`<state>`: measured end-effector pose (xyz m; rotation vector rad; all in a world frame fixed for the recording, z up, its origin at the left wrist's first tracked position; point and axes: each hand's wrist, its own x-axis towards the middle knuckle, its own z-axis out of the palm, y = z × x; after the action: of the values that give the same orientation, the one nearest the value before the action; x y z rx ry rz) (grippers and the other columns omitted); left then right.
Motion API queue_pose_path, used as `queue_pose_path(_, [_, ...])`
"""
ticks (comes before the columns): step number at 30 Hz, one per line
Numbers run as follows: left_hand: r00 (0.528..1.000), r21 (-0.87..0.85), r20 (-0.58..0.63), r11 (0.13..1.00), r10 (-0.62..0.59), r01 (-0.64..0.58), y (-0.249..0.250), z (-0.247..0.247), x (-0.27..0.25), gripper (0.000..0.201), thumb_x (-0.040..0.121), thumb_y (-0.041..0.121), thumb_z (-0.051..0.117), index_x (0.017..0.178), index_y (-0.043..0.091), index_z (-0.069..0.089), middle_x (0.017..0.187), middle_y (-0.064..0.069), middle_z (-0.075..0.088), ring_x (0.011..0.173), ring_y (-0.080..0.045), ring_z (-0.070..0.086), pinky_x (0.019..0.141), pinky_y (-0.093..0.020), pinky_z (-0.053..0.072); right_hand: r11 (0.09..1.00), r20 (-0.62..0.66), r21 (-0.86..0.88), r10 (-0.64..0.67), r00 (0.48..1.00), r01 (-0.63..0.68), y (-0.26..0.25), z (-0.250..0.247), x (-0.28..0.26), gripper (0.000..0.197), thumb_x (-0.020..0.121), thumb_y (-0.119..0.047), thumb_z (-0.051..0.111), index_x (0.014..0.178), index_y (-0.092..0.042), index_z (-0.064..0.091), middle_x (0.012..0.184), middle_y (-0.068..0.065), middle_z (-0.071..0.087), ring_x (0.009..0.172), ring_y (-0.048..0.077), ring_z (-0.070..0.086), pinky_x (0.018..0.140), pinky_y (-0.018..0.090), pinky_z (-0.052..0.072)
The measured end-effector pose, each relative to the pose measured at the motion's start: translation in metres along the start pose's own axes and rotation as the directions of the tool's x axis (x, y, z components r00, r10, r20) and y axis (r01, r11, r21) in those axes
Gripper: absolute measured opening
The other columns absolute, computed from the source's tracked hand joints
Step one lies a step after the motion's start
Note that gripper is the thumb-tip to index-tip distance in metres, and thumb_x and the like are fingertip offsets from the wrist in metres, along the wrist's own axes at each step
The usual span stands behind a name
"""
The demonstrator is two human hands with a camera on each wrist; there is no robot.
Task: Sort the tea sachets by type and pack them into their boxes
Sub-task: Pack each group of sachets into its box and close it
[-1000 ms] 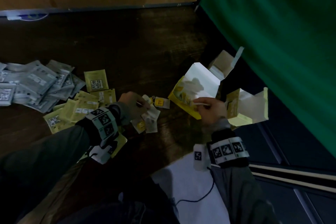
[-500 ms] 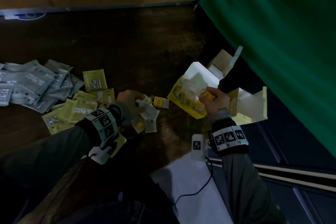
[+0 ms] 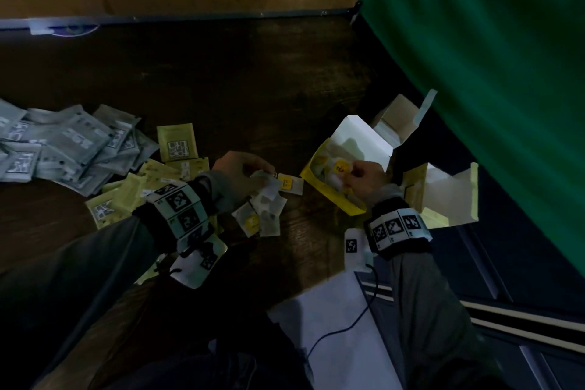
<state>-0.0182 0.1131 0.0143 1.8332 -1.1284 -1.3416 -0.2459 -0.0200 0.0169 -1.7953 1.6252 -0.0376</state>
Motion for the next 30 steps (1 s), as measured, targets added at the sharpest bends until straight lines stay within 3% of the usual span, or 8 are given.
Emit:
queue_pose_path(3, [1.000,-0.065,-0.015,0.998,0.003,-0.004,0.006,0.001,0.000,0.018,0.083,0.008,0.065,0.094,0.023,0.065,0.099,0.002,0.063,0.090,-0.021,0.065,0.081,-0.039,0.057,0.998,0.027,0.004,0.068,0.997,-0.068,-0.008,-0.001,0.006,0.011,0.087,-0.022,0.063,0.084,-0.012,0.060,0.075,0.001,0.057,0.074,0.022,0.057,0.054,0.024,0.039])
queue_pose_path(6, [0.999,-0.062,-0.024,0.998,0.027,-0.029,0.012,0.003,0.001,0.025,0.081,0.012,0.069,0.098,0.028,0.059,0.099,0.009,0.059,0.093,-0.011,0.060,0.080,-0.031,0.055,0.997,-0.074,-0.055,0.052,0.996,-0.056,-0.012,-0.001,0.003,0.038,0.087,-0.028,0.063,0.121,-0.010,0.055,0.110,0.008,0.060,0.102,0.028,0.058,0.071,0.028,0.046])
queue_pose_path(9, [0.999,-0.112,-0.019,0.993,0.027,-0.029,0.018,0.004,0.003,0.026,0.082,0.014,0.069,0.100,0.028,0.058,0.099,0.011,0.057,0.090,-0.007,0.059,0.069,-0.020,0.051,0.990,-0.171,0.062,-0.112,0.979,0.124,-0.021,0.002,-0.010,0.025,0.088,-0.029,0.062,0.110,-0.016,0.064,0.110,0.005,0.064,0.097,0.023,0.062,0.079,0.031,0.050])
queue_pose_path(11, [0.999,-0.145,-0.033,0.988,0.041,-0.045,0.021,0.006,0.003,0.022,0.083,0.013,0.067,0.099,0.027,0.059,0.100,0.008,0.059,0.090,-0.010,0.060,0.068,-0.019,0.050,0.964,-0.049,0.214,-0.150,0.988,0.157,-0.031,0.009,-0.021,0.017,0.089,-0.027,0.063,0.103,-0.018,0.066,0.101,0.001,0.065,0.094,0.020,0.063,0.082,0.037,0.054])
queue_pose_path(15, [0.989,-0.193,-0.088,0.972,0.120,-0.135,0.028,0.014,0.001,0.019,0.085,0.011,0.065,0.090,0.030,0.063,0.090,0.013,0.062,0.087,-0.005,0.061,0.073,-0.021,0.052,0.848,0.287,0.527,-0.115,0.951,-0.057,-0.047,0.023,-0.043,0.029,0.086,-0.010,0.065,0.113,-0.006,0.058,0.102,0.010,0.064,0.093,0.023,0.065,0.078,0.034,0.057])
queue_pose_path(18, [0.982,-0.163,-0.085,0.969,0.171,-0.183,0.030,0.017,0.001,0.020,0.082,0.012,0.068,0.089,0.031,0.064,0.087,0.015,0.063,0.082,-0.003,0.061,0.075,-0.025,0.054,0.801,0.240,0.597,-0.127,0.962,-0.043,-0.047,0.030,-0.048,0.029,0.080,-0.002,0.070,0.106,-0.007,0.060,0.096,0.008,0.065,0.079,0.014,0.065,0.064,0.023,0.057])
queue_pose_path(27, [0.999,-0.152,-0.016,0.987,0.050,-0.052,0.014,0.013,0.008,0.026,0.079,0.011,0.071,0.089,0.033,0.060,0.096,0.012,0.062,0.094,-0.010,0.062,0.078,-0.024,0.052,0.772,0.110,0.635,-0.073,0.991,-0.014,-0.038,0.005,-0.050,0.011,0.085,-0.008,0.066,0.091,-0.016,0.064,0.086,0.004,0.068,0.077,0.014,0.064,0.059,0.023,0.047])
queue_pose_path(30, [0.999,-0.029,0.004,0.999,0.034,-0.034,0.014,0.016,0.007,0.034,0.078,0.015,0.072,0.106,0.029,0.059,0.114,0.012,0.057,0.107,-0.007,0.056,0.083,-0.024,0.048,0.724,0.092,0.690,-0.070,0.993,-0.013,-0.040,-0.008,-0.052,0.008,0.086,-0.004,0.062,0.089,-0.011,0.062,0.081,0.008,0.065,0.071,0.016,0.062,0.057,0.023,0.048])
